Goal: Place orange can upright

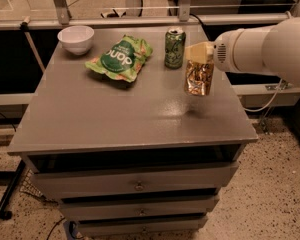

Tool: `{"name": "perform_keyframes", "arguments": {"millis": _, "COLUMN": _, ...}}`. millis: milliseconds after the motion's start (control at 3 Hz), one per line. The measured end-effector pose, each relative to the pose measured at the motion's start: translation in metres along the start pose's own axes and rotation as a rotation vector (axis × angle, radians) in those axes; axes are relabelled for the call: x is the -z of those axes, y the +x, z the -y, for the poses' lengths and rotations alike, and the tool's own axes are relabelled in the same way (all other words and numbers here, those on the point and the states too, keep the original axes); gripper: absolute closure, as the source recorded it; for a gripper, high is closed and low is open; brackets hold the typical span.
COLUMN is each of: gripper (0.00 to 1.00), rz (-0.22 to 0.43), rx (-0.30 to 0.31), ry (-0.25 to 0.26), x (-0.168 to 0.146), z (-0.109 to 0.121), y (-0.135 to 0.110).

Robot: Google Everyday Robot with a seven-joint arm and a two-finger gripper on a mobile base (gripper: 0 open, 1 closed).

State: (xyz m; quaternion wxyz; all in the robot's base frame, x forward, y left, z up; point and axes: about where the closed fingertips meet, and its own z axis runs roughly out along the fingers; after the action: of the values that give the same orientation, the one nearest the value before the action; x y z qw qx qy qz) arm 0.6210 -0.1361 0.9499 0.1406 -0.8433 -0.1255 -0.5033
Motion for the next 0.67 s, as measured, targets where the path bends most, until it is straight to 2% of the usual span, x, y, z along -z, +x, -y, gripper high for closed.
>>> {"name": "perform_keyframes", "arguments": {"millis": 333, "gripper": 1.00, "rz": -0.063, "rx": 0.117, "ry": 0.031, "x": -0.0018, "z": 0.0038, "y": 0.0026}}
{"name": "perform_keyframes", "arguments": {"millis": 667, "gripper": 1.00, "rz": -0.068, "rx": 0.207, "ry": 0.033, "x": -0.0014, "z": 0.0083, "y": 0.0037}}
